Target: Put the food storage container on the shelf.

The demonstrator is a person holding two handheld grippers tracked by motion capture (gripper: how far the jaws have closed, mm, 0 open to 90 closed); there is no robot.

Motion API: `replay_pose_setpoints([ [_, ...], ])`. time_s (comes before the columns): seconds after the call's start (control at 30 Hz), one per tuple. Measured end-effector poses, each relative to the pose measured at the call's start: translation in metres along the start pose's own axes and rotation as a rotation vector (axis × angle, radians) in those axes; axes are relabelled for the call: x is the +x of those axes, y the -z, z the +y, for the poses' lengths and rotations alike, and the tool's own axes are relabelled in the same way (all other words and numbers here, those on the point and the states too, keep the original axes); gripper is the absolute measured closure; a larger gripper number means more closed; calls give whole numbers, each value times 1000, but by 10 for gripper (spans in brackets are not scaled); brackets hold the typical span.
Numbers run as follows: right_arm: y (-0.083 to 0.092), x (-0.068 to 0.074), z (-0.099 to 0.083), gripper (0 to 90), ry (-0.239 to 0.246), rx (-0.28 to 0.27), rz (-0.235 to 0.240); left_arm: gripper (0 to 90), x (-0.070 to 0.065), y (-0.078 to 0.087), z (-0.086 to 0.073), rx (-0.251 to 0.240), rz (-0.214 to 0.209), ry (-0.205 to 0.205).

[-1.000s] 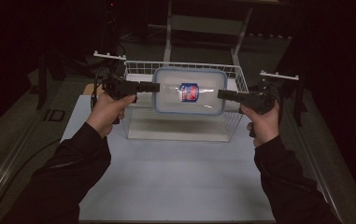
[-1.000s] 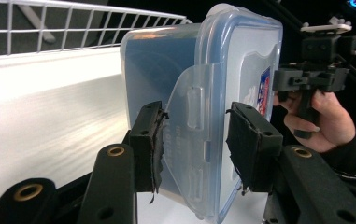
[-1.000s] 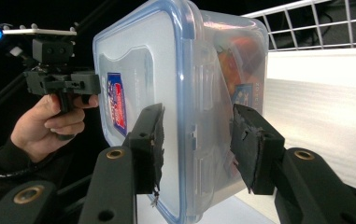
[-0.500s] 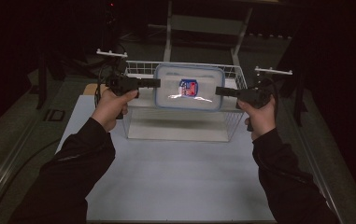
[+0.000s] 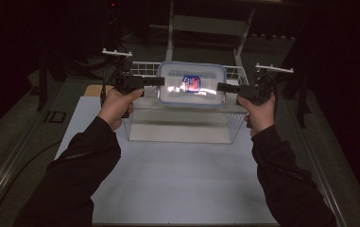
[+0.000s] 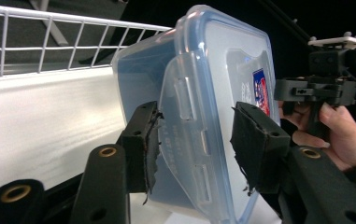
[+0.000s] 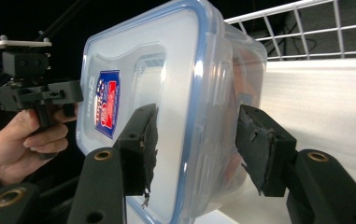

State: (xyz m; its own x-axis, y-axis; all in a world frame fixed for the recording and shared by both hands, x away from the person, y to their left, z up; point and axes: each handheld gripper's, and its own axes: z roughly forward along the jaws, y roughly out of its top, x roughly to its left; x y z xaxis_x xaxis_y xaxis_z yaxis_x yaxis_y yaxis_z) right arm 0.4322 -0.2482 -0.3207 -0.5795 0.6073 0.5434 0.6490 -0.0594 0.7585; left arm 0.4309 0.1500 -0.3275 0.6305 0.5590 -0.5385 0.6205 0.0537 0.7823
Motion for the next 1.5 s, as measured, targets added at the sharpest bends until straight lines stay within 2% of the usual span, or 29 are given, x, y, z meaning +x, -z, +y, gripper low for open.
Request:
replay_pose_setpoints([
  [0.13, -4, -1, 3, 491, 9, 0, -35, 495, 5, -4, 2, -1, 16, 25],
  [0.17, -6, -2, 4, 485, 7, 3, -43, 540, 8, -5, 4, 3, 55, 19],
  [0.2, -6, -2, 4, 485, 7, 3, -43, 566, 8, -5, 4, 3, 55, 19],
  [0.23, -10, -4, 4, 488, 9, 10, -69, 572, 11, -8, 4, 2, 64, 21],
  [0.37, -12, -9, 4, 491, -20, -1, -45, 529, 12, -11, 5, -9, 75, 31],
  [0.5, -12, -8, 4, 484, -11, 1, -53, 504, 11, -12, 3, -21, 78, 16],
  [0.57, -7, -5, 5, 467, 8, -15, -64, 423, 10, -9, 1, -42, 90, -4],
  [0.6, -7, -5, 5, 467, 8, -15, -64, 423, 9, -8, 1, -52, 87, -7],
  [0.63, -3, -1, 6, 458, 38, -22, -78, 380, 8, -6, 0, -68, 84, -17],
  [0.67, -3, -1, 6, 458, 38, -22, -78, 380, 6, -4, -1, -85, 76, -31],
  [0.7, 2, 3, 6, 450, 59, -32, -79, 308, 1, 0, -4, -103, 58, -77],
  [0.73, 2, 3, 6, 450, 59, -32, -79, 271, 1, 0, -4, -103, 58, -77],
  [0.77, 5, 8, 5, 449, 77, -41, -72, 238, -3, 4, -7, -115, 38, -99],
  [0.87, 7, 14, 3, 448, 98, -42, -66, 180, -8, 7, -12, -127, 35, -120],
  [0.9, 9, 21, 0, 447, 143, -37, -75, 137, -15, 11, -17, -136, 45, -172],
  [0.93, 9, 21, 0, 447, 143, -37, -75, 124, -15, 11, -17, -136, 45, -172],
  [0.97, 11, 25, -2, 451, 162, -44, -76, 124, -20, 14, -21, -150, 38, -197],
  [1.03, 14, 35, -8, 480, 193, -45, -58, 12, -28, 20, -30, -156, 47, -233],
  [1.07, 14, 35, -8, 480, 193, -45, -58, 11, -28, 20, -30, -156, 47, -233],
  [1.1, 15, 41, -12, 518, 201, -46, -33, 3, -30, 22, -34, -176, 48, -245],
  [1.13, 15, 41, -12, 518, 201, -46, -33, 3, -32, 24, -38, -176, 56, -254],
  [1.2, 15, 47, -18, 603, 217, -39, -14, 2, -38, 27, -48, -187, 65, -273],
  [1.23, 14, 52, -24, 741, 237, -31, -1, 2, -42, 30, -58, -184, 59, -289],
  [1.27, 14, 52, -24, 741, 237, -31, -1, 2, -42, 30, -58, -184, 59, -289],
  [1.3, 10, 55, -30, 876, 262, -15, 22, 2, -45, 32, -68, -184, 61, -304],
  [1.4, 3, 57, -36, 898, 277, 11, 27, 2, -48, 33, -78, -193, 90, -327],
  [1.43, -6, 57, -40, 898, 279, 34, 20, 2, -50, 33, -89, -198, 111, -338],
  [1.47, -6, 57, -40, 898, 279, 34, 20, 2, -50, 33, -89, -198, 111, -338],
  [1.5, -14, 56, -43, 898, 281, 48, 17, 2, -52, 31, -100, -187, 121, -359],
])
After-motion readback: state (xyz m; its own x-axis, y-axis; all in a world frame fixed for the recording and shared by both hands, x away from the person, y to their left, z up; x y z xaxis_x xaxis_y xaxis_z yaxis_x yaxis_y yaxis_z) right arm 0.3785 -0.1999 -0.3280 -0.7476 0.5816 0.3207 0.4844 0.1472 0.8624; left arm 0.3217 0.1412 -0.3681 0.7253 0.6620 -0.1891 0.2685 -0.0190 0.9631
